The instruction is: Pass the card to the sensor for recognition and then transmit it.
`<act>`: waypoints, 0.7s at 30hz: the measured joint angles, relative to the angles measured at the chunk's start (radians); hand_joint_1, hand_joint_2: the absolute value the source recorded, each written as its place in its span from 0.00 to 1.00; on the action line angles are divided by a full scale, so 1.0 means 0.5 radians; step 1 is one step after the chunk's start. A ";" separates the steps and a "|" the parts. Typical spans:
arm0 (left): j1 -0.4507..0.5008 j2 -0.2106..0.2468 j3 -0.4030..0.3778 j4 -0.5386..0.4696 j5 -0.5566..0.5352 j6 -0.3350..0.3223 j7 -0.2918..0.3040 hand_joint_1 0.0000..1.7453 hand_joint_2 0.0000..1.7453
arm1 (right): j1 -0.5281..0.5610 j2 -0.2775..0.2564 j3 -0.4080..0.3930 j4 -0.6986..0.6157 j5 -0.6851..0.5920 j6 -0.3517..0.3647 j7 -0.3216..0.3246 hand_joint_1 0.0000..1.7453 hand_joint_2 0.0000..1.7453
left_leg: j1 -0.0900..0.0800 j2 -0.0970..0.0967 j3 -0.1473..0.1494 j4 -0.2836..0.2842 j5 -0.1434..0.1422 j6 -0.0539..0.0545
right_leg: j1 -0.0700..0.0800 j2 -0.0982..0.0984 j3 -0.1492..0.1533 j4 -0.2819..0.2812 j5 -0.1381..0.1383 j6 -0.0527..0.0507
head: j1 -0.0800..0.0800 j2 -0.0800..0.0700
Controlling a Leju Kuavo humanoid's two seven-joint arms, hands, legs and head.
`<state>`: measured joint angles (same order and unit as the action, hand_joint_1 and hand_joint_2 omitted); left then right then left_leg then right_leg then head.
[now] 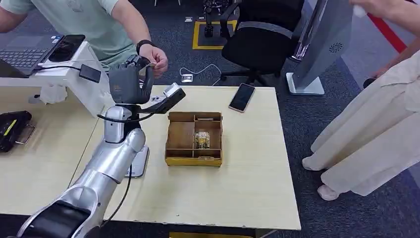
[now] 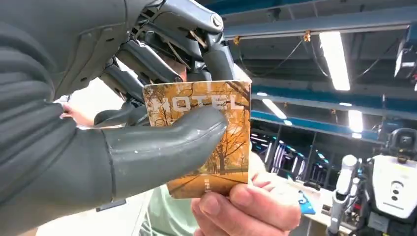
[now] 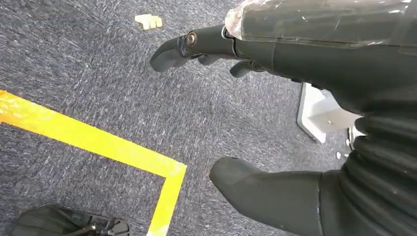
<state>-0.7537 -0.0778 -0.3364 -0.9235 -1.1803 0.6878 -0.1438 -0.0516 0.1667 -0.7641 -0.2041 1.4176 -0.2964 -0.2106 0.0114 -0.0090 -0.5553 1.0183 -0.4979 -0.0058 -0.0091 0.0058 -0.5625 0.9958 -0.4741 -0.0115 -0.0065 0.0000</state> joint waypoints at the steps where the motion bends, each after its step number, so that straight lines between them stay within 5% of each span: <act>1: 0.001 -0.005 0.008 0.011 -0.003 0.000 -0.005 0.58 1.00 | 0.000 0.000 0.001 0.000 0.000 0.001 0.000 0.00 1.00 | 0.000 0.000 0.000 0.000 0.000 0.000 | 0.000 0.000 0.000 0.000 0.000 0.000 | 0.001 0.000; 2: 0.002 -0.012 0.019 0.025 0.009 0.000 -0.014 0.00 1.00 | 0.000 0.000 0.002 0.000 0.000 0.001 0.000 0.00 1.00 | 0.000 0.000 0.000 0.000 0.000 0.000 | 0.000 0.000 0.000 0.000 0.000 0.000 | 0.000 0.000; 12: 0.040 -0.033 0.026 0.063 0.005 0.001 -0.016 0.00 1.00 | 0.000 0.000 0.009 0.000 -0.001 0.002 0.003 0.00 1.00 | 0.000 0.000 0.000 0.000 0.000 0.000 | 0.000 0.000 0.000 0.000 0.000 0.000 | 0.001 0.000; 13: 0.041 -0.033 0.027 0.063 -0.002 0.001 -0.016 0.00 0.00 | 0.000 0.000 0.009 0.000 -0.001 0.002 0.003 0.00 1.00 | 0.000 0.000 0.000 0.000 0.000 0.000 | 0.000 0.000 0.000 0.000 0.000 0.000 | 0.001 0.000; 21: 0.081 -0.035 0.050 0.063 -0.084 0.001 -0.017 0.00 0.00 | 0.000 0.000 0.009 0.000 -0.002 0.002 0.003 0.00 1.00 | 0.000 0.000 -0.001 0.000 0.000 0.000 | 0.000 0.000 0.000 0.000 0.000 0.000 | 0.000 0.000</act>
<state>-0.7129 -0.0954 -0.3113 -0.8919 -1.2222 0.6882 -0.1526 -0.0514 0.1667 -0.7595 -0.2041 1.4164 -0.2956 -0.2090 0.0114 -0.0090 -0.5556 1.0182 -0.4979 -0.0058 -0.0091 0.0057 -0.5626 0.9958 -0.4741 -0.0115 -0.0065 0.0000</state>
